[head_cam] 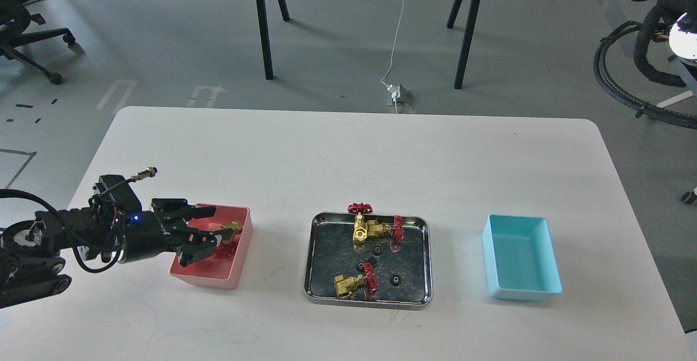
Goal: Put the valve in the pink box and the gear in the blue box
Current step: 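Release the fitting into the pink box and raise the left gripper, then reach the right gripper into the tray toward a red-handled valve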
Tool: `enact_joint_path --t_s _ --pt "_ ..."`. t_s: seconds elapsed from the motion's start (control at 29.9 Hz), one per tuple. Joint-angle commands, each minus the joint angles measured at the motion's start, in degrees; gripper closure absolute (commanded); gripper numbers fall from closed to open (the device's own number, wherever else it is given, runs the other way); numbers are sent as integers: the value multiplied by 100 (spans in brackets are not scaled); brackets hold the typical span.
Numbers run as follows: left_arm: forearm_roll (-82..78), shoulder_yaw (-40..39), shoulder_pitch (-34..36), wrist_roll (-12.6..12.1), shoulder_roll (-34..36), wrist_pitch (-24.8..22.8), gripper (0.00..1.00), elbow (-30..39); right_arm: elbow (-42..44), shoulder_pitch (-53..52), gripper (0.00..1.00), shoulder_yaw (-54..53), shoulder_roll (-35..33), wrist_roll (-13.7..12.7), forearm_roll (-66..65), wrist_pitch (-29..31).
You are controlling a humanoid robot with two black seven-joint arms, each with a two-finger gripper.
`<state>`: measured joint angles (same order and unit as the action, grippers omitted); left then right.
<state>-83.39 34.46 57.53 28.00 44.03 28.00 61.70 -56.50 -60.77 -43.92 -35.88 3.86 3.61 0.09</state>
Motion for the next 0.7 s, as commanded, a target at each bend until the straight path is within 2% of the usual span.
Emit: enact_joint_path --t_s 0.0,0.1,0.2,0.3,0.4,0.5,0.67 --pt "111 -842 -23 0 176 0 28 350 78 56 1 -12 -191 -43 -18 498" --pt "690 -1563 -6 0 545 0 28 982 280 92 1 58 -209 -113 -105 1096" --pt "1594 -2423 -32 0 739 -504 27 1571 368 30 1 225 -226 -376 -341 1527" --pt "2438 -3215 -110 0 713 -971 26 1810 342 -75 1 550 -217 -394 -1376 1870" --pt "3256 -3875 -242 0 739 -1183 26 2257 254 -373 1 1023 -174 -377 -3097 2353" --pt "4169 -4551 -444 0 774 -1428 25 2732 -297 -733 1 1848 -182 -368 -4776 2791" --pt "5348 -5598 -770 0 687 -2140 25 3137 -1782 -1515 1 3816 -331 -359 -6686 2791"
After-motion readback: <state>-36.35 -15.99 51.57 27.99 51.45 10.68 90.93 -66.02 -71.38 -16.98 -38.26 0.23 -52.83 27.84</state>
